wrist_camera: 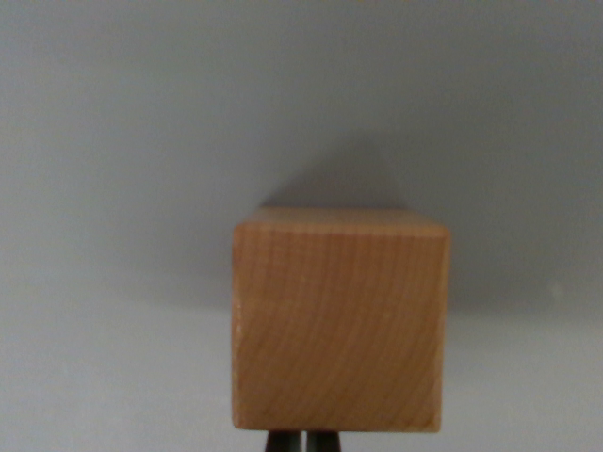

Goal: Push wooden cube

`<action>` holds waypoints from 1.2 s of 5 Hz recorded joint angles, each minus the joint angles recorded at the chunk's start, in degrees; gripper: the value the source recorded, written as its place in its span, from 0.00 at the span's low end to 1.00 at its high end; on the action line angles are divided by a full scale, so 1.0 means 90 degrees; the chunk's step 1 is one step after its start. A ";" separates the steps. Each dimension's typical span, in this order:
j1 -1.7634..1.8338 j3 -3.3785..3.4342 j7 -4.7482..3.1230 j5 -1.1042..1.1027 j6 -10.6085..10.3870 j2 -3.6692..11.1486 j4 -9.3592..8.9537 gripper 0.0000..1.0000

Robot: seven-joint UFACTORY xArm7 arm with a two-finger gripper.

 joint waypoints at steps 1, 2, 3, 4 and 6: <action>-0.0008 -0.0015 -0.0018 -0.0012 0.0108 0.0179 0.0287 1.00; -0.0008 -0.0015 -0.0018 -0.0012 0.0108 0.0179 0.0287 1.00; -0.0016 -0.0030 -0.0036 -0.0024 0.0220 0.0366 0.0584 1.00; -0.0016 -0.0030 -0.0036 -0.0024 0.0220 0.0366 0.0584 1.00; -0.0023 -0.0045 -0.0054 -0.0036 0.0328 0.0545 0.0871 1.00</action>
